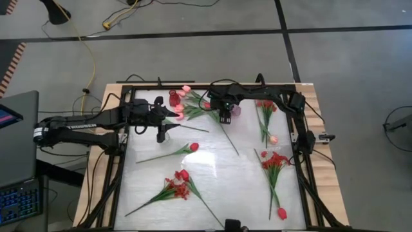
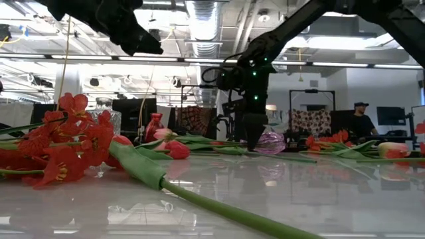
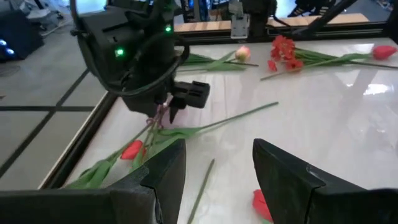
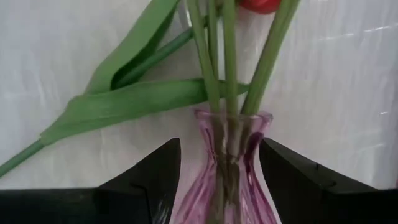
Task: Sort flowers into vase by color
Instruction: Adjust the purple vase
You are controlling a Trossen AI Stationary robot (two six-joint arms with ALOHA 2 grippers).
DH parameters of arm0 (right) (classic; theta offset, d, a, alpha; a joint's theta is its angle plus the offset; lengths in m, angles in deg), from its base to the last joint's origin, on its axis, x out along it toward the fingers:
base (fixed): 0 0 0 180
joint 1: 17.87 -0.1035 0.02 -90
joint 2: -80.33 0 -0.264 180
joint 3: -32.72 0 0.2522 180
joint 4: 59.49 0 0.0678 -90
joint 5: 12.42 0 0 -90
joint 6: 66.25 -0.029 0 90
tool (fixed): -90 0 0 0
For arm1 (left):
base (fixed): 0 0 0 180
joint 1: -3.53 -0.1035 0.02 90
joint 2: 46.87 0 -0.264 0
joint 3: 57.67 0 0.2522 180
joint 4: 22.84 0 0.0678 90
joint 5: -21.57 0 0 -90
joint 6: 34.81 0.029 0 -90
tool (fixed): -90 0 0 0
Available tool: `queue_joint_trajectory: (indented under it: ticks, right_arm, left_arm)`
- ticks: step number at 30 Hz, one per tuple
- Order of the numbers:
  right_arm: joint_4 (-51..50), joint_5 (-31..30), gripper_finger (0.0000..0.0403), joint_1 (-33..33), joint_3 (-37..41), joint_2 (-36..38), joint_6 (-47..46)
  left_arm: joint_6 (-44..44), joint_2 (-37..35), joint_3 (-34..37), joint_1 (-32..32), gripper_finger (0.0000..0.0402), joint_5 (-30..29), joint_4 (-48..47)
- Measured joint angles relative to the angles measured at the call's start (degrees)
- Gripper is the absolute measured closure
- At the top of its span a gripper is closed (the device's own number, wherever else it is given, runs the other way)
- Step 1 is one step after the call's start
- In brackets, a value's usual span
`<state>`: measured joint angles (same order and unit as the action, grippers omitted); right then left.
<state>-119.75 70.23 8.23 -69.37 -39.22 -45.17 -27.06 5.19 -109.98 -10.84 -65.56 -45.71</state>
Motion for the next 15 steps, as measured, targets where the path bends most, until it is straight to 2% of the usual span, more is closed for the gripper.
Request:
queue_joint_trajectory:
  ticks: [15]
  right_arm:
    - [3.01, 1.16, 0.0163, 0.69, 1.81, 0.15, -1.53]
  left_arm:
    - [-0.07, 0.02, 0.26, -1.90, 0.0226, 4.39, 1.30]
